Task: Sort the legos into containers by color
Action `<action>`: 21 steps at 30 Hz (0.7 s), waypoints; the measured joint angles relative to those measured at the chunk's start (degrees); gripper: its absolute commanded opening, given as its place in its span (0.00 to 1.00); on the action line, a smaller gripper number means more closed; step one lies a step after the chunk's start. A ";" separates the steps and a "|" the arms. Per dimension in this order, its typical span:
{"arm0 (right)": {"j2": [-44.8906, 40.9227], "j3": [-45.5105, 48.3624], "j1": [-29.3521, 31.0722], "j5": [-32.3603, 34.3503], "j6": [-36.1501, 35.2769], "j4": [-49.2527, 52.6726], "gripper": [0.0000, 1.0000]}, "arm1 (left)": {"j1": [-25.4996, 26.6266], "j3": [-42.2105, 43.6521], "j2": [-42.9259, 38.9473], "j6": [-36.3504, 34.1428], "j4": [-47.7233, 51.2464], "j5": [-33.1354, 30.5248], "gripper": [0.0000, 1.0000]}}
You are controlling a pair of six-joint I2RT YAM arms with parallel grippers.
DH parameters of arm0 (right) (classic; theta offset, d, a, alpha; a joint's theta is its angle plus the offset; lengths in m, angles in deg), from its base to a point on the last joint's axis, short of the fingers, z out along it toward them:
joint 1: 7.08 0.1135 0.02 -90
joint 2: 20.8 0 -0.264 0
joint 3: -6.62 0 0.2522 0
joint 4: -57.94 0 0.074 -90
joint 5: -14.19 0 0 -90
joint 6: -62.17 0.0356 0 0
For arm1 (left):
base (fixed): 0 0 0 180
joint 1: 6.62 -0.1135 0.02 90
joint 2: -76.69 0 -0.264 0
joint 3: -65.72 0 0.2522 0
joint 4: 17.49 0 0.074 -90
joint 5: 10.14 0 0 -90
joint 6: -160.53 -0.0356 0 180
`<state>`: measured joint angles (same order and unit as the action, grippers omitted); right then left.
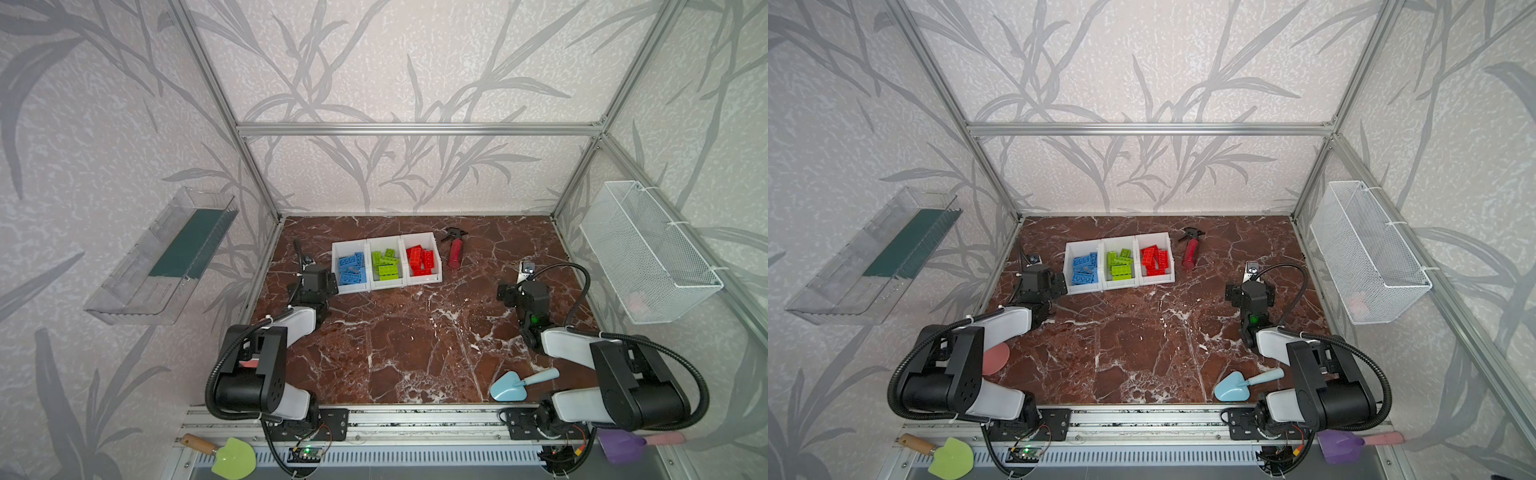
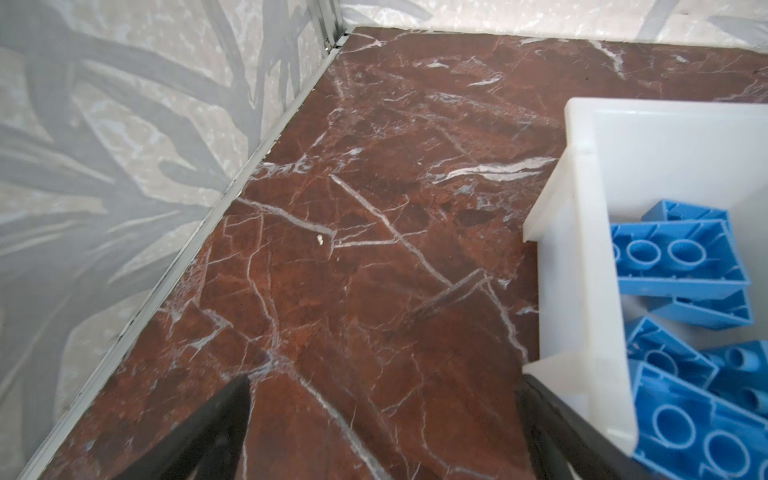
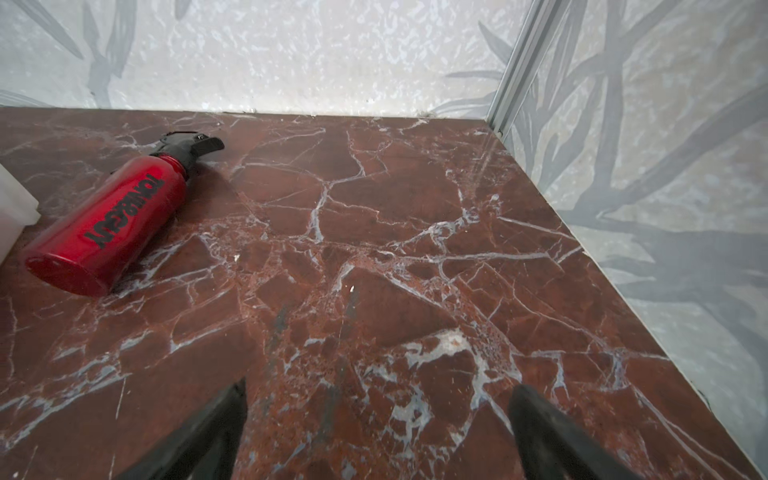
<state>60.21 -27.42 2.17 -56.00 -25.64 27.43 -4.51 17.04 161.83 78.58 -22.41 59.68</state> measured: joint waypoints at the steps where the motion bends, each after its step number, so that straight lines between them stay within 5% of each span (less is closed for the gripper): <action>1: 1.25 0.50 0.00 -0.28 -0.48 -2.71 0.99 | -0.17 -0.72 0.44 -0.22 -0.11 0.66 0.99; 6: 7.10 1.33 0.00 -2.71 -2.21 -8.66 0.99 | -0.76 1.38 0.44 -1.11 -5.84 1.90 0.99; 14: 8.68 4.79 0.00 -9.57 -5.20 -17.27 0.99 | -0.79 16.15 0.90 -2.08 -25.07 2.10 0.99; 21: 9.07 6.64 0.00 -7.72 -5.20 -22.34 0.99 | -1.03 12.13 1.55 -2.10 -26.49 2.51 0.99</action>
<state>69.28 -20.77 2.17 -63.72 -30.84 5.09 -5.54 29.17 163.38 76.49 -48.90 62.19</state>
